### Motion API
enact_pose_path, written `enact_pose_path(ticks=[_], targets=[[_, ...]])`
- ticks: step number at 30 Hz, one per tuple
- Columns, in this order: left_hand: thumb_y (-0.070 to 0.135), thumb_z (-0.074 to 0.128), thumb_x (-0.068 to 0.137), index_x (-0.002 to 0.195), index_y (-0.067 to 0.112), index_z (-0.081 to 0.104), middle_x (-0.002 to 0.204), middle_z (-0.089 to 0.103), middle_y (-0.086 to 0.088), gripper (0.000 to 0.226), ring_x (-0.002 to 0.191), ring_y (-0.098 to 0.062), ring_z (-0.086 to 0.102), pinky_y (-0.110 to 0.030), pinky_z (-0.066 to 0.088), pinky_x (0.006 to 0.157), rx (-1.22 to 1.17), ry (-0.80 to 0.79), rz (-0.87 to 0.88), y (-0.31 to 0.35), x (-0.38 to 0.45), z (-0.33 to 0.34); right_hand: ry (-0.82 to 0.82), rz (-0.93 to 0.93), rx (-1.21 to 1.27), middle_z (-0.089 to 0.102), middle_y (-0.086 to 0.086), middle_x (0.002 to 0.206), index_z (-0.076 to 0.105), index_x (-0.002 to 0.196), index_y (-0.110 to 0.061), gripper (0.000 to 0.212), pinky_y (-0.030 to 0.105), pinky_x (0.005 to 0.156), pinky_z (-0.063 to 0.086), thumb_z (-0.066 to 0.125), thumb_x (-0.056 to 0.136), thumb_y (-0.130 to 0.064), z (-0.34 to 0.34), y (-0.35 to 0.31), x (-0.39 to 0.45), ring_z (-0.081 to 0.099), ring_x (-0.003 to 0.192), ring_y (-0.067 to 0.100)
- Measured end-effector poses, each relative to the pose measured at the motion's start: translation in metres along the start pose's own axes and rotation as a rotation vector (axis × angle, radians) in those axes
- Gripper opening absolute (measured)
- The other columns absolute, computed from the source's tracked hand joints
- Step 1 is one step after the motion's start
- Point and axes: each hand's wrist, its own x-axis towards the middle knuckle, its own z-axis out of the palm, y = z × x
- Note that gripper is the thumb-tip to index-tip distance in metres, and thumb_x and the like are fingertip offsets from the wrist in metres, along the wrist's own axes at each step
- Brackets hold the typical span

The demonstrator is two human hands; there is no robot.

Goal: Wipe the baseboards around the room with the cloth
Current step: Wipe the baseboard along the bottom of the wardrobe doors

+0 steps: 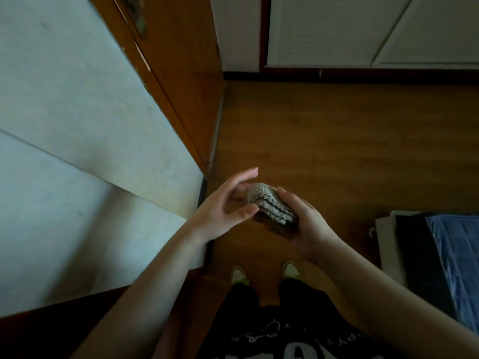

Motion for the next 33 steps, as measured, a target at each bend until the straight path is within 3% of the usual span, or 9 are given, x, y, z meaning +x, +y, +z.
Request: enact_pose_path(ticks=[5,9,12,14,17,21,26,29,33], targets=[[0.029,0.073,0.088,0.133,0.037,0.056,0.127,0.062,0.021,0.049,0.117,0.003,0.057,-0.018,0.049,0.096,-0.006,-0.084,-0.027,0.022,0.006,0.005,0.148,0.108,-0.015,0.074,0.017,0.099,0.066,0.115,-0.009,0.047,0.031,0.056,0.056,0.050,0.096,-0.050,-0.012,-0.008,-0.022,0.073,0.078,0.028],[0.049,0.066,0.089,0.120,0.045,0.058,0.115,0.062,0.021,0.033,0.106,0.000,0.059,-0.021,0.051,0.089,0.040,-0.097,-0.140,0.036,0.019,0.020,0.237,0.018,-0.150,0.074,0.015,0.102,0.064,0.117,-0.012,0.061,0.037,0.067,0.056,0.038,0.095,-0.063,-0.028,-0.014,-0.028,0.073,0.089,0.030],[0.057,0.062,0.088,0.107,0.041,0.059,0.105,0.064,0.018,0.025,0.097,-0.003,0.060,-0.017,0.050,0.078,0.057,-0.037,-0.191,0.049,0.034,0.037,0.215,-0.059,-0.145,0.072,0.011,0.110,0.063,0.119,-0.020,0.064,0.042,0.074,0.057,0.041,0.086,-0.070,-0.041,-0.024,-0.035,0.071,0.097,0.028],[0.062,0.059,0.085,0.108,0.033,0.062,0.105,0.068,0.010,0.037,0.097,-0.009,0.065,-0.027,0.055,0.087,0.006,0.002,-0.213,0.056,0.044,0.052,0.147,-0.114,-0.184,0.072,0.010,0.111,0.062,0.118,-0.024,0.059,0.040,0.074,0.058,0.050,0.078,-0.065,-0.052,-0.034,-0.042,0.072,0.097,0.027],[0.064,0.052,0.089,0.116,0.036,0.059,0.110,0.068,0.009,0.039,0.099,-0.011,0.066,-0.038,0.056,0.093,-0.012,0.004,-0.257,0.067,0.062,0.075,0.058,-0.193,-0.308,0.070,0.011,0.111,0.059,0.116,-0.022,0.048,0.040,0.080,0.058,0.061,0.077,-0.049,-0.077,-0.052,-0.051,0.072,0.097,0.026],[0.062,0.049,0.092,0.130,0.036,0.050,0.117,0.062,0.010,0.045,0.100,-0.007,0.064,-0.031,0.058,0.086,0.040,-0.030,-0.280,0.086,0.084,0.101,0.028,-0.198,-0.421,0.070,0.009,0.110,0.060,0.120,-0.016,0.053,0.038,0.080,0.058,0.068,0.076,-0.044,-0.114,-0.077,-0.054,0.071,0.097,0.024],[0.051,0.057,0.092,0.115,0.045,0.049,0.111,0.062,0.019,0.025,0.103,-0.004,0.061,-0.032,0.053,0.094,0.012,-0.015,-0.250,0.102,0.107,0.118,0.037,-0.249,-0.546,0.075,0.004,0.098,0.064,0.111,-0.020,0.041,0.031,0.070,0.059,0.067,0.079,-0.045,-0.138,-0.110,-0.050,0.073,0.087,0.019],[0.047,0.059,0.093,0.115,0.046,0.048,0.109,0.061,0.022,0.025,0.103,0.000,0.059,-0.028,0.050,0.094,0.045,0.014,-0.245,0.102,0.116,0.111,0.048,-0.294,-0.610,0.075,-0.002,0.091,0.064,0.107,-0.025,0.020,0.024,0.063,0.058,0.066,0.088,-0.034,-0.135,-0.124,-0.036,0.073,0.080,0.014],[0.043,0.066,0.090,0.123,0.041,0.056,0.119,0.064,0.016,0.034,0.110,-0.005,0.060,-0.032,0.052,0.096,-0.028,0.063,-0.248,0.089,0.133,0.073,0.017,-0.333,-0.643,0.075,-0.003,0.096,0.063,0.111,-0.024,0.023,0.029,0.066,0.059,0.069,0.089,-0.022,-0.114,-0.140,-0.001,0.073,0.085,0.015]])
